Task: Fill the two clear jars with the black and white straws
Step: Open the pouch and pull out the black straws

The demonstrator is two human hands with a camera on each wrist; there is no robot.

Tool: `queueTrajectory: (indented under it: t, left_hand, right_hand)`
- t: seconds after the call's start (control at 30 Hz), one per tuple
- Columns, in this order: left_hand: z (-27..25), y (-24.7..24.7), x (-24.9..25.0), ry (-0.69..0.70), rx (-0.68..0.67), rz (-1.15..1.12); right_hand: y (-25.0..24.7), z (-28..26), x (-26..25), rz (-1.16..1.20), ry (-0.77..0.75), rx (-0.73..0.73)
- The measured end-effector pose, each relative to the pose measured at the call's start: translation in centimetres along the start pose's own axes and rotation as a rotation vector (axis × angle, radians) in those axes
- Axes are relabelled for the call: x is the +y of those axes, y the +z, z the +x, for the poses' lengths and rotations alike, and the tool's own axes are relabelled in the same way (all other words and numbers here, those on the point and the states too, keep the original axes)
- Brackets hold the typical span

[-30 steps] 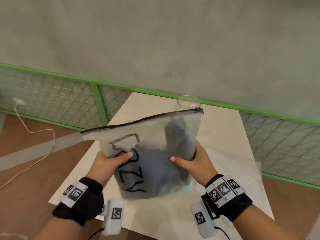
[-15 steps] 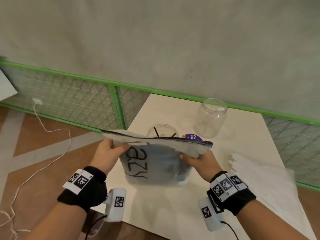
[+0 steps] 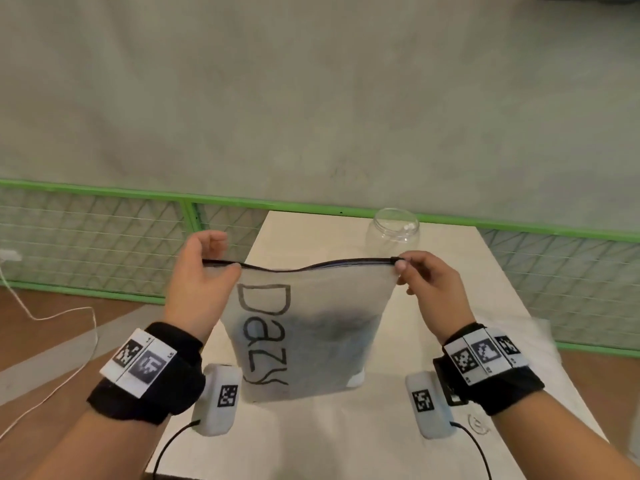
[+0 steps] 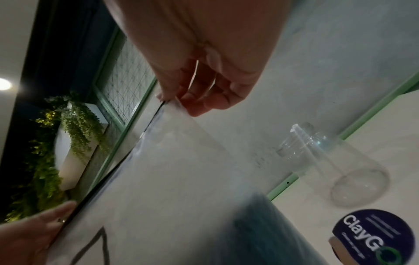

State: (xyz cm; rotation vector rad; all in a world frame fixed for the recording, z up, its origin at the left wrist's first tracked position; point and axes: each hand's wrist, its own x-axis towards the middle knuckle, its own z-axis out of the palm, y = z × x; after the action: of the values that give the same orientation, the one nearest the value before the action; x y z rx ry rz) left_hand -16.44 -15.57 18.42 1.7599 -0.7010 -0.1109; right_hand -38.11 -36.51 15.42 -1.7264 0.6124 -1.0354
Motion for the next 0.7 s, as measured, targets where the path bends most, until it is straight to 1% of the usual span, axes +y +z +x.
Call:
queueTrajectory:
  t: [0.07,0.1,0.13,0.17,0.23,0.3,0.37,0.5,0.6,0.7]
  left_hand:
    - [0.2,0.9,2.1,0.186,0.042,0.163]
    - [0.2,1.6,3.3,0.285,0.030,0.210]
    - [0.3,2.6,4.3,0.370,-0.018,0.229]
    - [0.4,3.9,5.1,0.437,-0.099,0.241]
    - [0.6,6.8,6.3,0.517,-0.290,0.305]
    - [0.5,9.8,7.1,0.564,-0.445,0.378]
    - [0.4,11.4,7.7,0.562,-0.497,0.414]
    - [0.5,12.5,8.0,0.628,-0.495,0.421]
    - [0.5,12.5,7.5,0.659,-0.496,0.397]
    - [0.5,12.2,7.3,0.704,-0.474,0.475]
  right_hand:
    - [0.2,0.1,-0.5,0.012,-0.007,0.002]
    - [0.3,0.2,-0.8,0.013,-0.007,0.003]
    - [0.4,0.3,-1.1,0.019,-0.008,0.006]
    - [0.5,0.3,-1.3,0.027,-0.004,0.013]
    - [0.6,0.3,-1.6,0.016,-0.004,0.024]
    - [0.5,0.3,-1.9,-0.011,-0.006,0.032]
    - [0.8,0.2,-2.0,-0.027,-0.004,0.026]
    - [0.5,-0.1,-2.2,0.049,0.032,0.045]
    - [0.6,-0.3,-2.1,0.058,0.032,0.023]
    - [1.0,-0.3,-2.0,0.028,0.016,0.032]
